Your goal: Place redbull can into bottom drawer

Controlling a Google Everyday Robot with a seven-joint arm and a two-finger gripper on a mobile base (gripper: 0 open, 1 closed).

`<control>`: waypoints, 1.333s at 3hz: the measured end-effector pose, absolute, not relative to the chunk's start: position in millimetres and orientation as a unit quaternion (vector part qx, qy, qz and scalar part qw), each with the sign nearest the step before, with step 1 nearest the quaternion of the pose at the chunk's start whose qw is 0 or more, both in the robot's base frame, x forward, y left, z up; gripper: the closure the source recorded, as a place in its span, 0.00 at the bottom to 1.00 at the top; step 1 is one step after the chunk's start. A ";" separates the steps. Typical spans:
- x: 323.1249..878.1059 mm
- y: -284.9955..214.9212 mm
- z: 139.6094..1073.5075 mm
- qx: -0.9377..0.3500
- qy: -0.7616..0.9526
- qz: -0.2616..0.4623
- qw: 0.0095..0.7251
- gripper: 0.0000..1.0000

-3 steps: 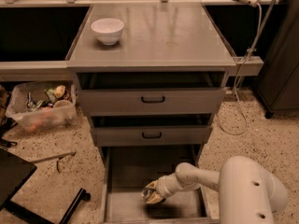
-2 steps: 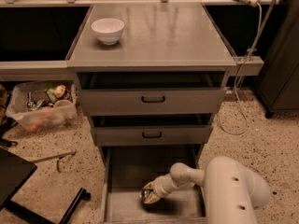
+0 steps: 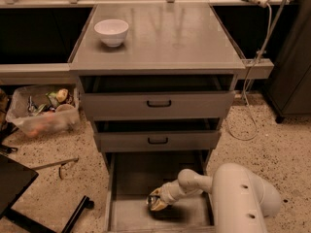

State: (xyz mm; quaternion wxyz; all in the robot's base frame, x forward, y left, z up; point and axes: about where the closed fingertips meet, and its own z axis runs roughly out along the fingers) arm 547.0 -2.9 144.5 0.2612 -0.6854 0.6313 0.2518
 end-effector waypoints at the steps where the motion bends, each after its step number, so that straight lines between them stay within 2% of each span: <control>1: 546.9 -2.9 144.5 -0.685 0.631 0.252 0.261 0.58; 3: 546.9 -2.9 144.5 -0.685 0.631 0.252 0.261 0.11; 4: 546.9 -2.8 144.5 -0.685 0.631 0.252 0.261 0.00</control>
Offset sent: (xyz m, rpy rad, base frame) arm 0.0000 0.0000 0.0000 0.0000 0.0000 0.0000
